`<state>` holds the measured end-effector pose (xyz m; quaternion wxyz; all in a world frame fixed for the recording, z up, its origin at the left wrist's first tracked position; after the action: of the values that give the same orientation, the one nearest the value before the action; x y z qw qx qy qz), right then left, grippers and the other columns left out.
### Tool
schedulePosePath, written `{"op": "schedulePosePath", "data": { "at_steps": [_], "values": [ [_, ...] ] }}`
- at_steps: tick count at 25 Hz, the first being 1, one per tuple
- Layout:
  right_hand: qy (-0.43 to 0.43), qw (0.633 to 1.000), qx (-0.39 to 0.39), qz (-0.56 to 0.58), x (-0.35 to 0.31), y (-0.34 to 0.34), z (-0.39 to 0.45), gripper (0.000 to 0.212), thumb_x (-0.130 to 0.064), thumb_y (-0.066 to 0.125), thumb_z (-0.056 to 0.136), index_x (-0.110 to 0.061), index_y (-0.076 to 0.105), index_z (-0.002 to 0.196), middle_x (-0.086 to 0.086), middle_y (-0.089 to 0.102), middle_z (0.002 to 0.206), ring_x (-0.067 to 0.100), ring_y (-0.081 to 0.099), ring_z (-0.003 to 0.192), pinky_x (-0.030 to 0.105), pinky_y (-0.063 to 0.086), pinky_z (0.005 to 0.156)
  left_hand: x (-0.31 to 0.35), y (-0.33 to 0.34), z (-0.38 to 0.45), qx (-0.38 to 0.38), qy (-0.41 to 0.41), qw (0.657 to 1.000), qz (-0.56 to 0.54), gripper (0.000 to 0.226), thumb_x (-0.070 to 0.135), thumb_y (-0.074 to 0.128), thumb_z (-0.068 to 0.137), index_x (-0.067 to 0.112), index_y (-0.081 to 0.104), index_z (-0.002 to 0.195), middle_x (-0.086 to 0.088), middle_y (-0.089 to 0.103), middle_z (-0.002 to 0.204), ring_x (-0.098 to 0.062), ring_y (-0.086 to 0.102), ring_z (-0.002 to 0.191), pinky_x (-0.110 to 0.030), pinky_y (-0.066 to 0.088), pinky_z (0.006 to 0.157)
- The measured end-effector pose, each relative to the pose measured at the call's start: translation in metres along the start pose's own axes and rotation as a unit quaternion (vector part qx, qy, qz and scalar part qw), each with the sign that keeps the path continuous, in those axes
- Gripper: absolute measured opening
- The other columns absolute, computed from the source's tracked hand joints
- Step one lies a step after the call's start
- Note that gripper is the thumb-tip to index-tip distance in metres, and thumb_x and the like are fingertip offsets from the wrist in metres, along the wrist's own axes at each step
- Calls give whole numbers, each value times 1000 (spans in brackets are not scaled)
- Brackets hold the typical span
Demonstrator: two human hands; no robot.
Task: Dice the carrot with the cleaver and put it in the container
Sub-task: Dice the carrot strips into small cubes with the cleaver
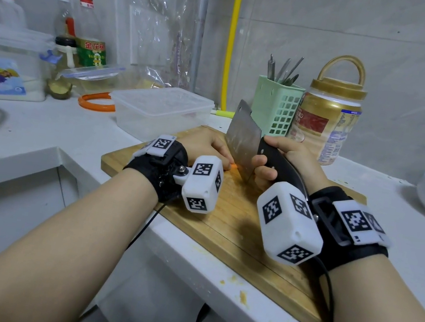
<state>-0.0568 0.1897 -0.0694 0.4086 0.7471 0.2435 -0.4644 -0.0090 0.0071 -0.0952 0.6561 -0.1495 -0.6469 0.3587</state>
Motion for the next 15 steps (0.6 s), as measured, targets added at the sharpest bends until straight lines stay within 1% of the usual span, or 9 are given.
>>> {"op": "schedulePosePath", "data": {
  "at_steps": [2, 4, 5, 8, 12, 14, 15],
  "values": [
    [7, 1000, 0, -11, -1, 1, 1, 24, -28, 41, 98, -10, 42, 82, 3, 43, 54, 12, 38, 30, 13, 31, 36, 0, 0, -1, -3, -6, 1000, 3, 10, 28, 81, 71, 26, 79, 80, 7, 73, 87, -12, 66, 89, -39, 53, 93],
    [13, 1000, 1, -26, -3, 2, 2, 23, -28, 42, 98, -10, 44, 85, 3, 44, 53, 13, 39, 29, 13, 32, 34, 0, 0, -1, -2, -14, 1000, 18, 18, 40, 79, 62, 33, 78, 79, 9, 73, 89, -14, 68, 94, -43, 52, 95],
    [17, 999, 1, -31, -4, 3, 2, 23, -28, 42, 98, -9, 45, 86, 3, 44, 53, 12, 39, 29, 13, 32, 34, 0, 0, -1, -2, -16, 1000, 21, 19, 43, 77, 60, 35, 78, 78, 10, 73, 90, -14, 68, 95, -45, 52, 95],
    [23, 999, 4, -37, -4, 4, 3, 22, -28, 43, 98, -8, 47, 89, 3, 45, 52, 12, 40, 29, 13, 33, 33, -1, 1, -1, -7, -14, 1000, 17, 14, 40, 79, 64, 35, 78, 77, 9, 73, 89, -16, 67, 96, -46, 51, 96],
    [21, 998, 14, -52, -2, 5, 5, 22, -29, 44, 98, -8, 47, 90, 4, 44, 56, 13, 39, 30, 14, 33, 33, -2, 2, 0, -4, -22, 1000, 7, 21, 40, 78, 60, 32, 78, 79, 8, 75, 88, -14, 68, 95, -44, 52, 96],
    [18, 998, 14, -51, -3, 4, 5, 22, -28, 44, 98, -8, 46, 91, 4, 44, 56, 13, 39, 29, 14, 34, 33, -2, 1, 1, -5, -23, 1000, 5, 17, 35, 80, 65, 28, 78, 81, 9, 75, 87, -13, 68, 93, -41, 53, 94],
    [17, 999, 14, -48, -3, 4, 5, 22, -28, 43, 99, -8, 46, 90, 4, 44, 56, 13, 39, 29, 14, 34, 33, -2, 1, 1, -4, -22, 1000, 2, 13, 29, 81, 70, 25, 78, 81, 11, 74, 83, -9, 68, 88, -36, 55, 89]
  ]
}}
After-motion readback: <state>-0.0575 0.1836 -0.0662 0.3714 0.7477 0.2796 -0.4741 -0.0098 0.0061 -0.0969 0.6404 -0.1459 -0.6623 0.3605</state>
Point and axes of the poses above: each hand's wrist, its own z-axis towards the middle knuckle, its own y-axis out of the palm, x = y × z, the point moved 2 cm from there along z, towards the middle knuckle
